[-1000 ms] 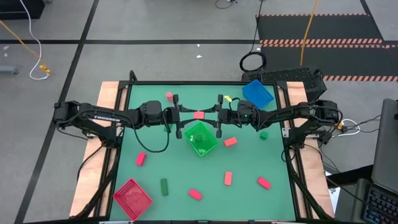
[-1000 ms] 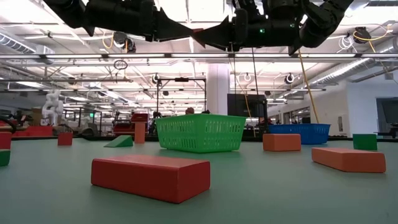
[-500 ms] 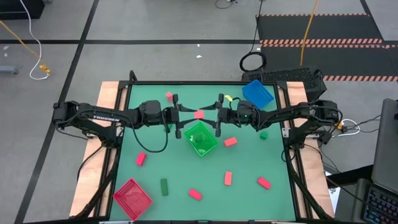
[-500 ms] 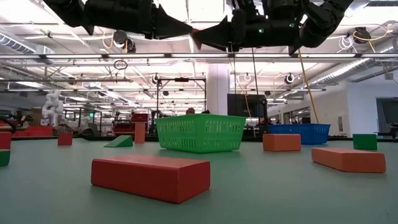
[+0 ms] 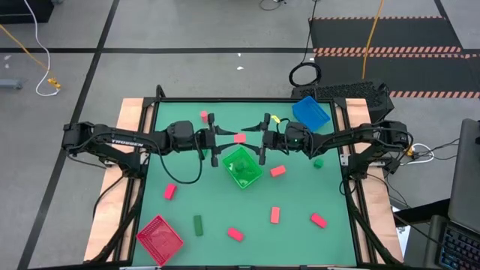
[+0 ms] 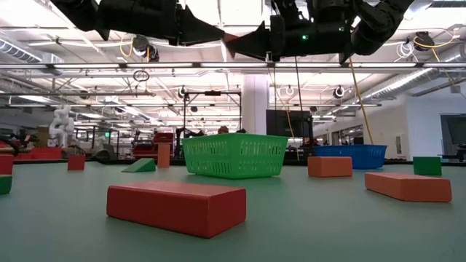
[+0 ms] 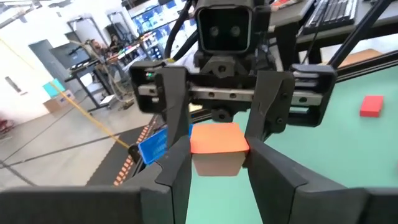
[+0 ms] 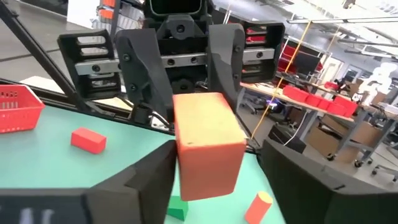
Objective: Sort & place blocks by color
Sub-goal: Put the pink block into the red bin
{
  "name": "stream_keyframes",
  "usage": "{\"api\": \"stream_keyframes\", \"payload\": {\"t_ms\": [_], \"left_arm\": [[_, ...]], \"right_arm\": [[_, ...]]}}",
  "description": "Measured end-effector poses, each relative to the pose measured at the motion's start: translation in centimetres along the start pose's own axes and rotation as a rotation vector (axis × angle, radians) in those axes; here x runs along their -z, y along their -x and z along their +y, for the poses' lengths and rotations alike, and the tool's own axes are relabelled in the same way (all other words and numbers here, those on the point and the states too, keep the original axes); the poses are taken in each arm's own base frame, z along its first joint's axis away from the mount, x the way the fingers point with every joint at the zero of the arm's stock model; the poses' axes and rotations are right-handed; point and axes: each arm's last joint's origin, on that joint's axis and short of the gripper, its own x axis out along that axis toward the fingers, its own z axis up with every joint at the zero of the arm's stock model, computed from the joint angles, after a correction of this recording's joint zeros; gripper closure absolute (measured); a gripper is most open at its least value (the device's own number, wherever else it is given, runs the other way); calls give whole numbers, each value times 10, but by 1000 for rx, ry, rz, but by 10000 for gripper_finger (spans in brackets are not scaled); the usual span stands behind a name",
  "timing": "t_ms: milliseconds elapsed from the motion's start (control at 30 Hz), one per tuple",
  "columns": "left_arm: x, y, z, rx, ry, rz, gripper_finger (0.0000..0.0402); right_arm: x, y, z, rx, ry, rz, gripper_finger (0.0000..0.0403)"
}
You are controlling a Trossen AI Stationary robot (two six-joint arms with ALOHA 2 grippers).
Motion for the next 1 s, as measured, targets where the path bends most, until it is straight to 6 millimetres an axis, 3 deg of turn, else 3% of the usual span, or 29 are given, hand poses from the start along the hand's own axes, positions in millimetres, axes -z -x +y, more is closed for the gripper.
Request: {"api": "stream_keyframes", "payload": {"t_ms": [167, 533, 1000], "left_arm": [[-2, 5, 2, -37, -5, 39, 276], [-15, 36, 0, -156, 66, 166, 275], [-30, 96, -67, 115, 654, 392, 269]], "right_arm": [[3, 0, 0, -3, 26, 26, 205], [3, 1, -1, 31, 80, 52, 189], [4, 3, -8, 259, 210, 153, 188]]}}
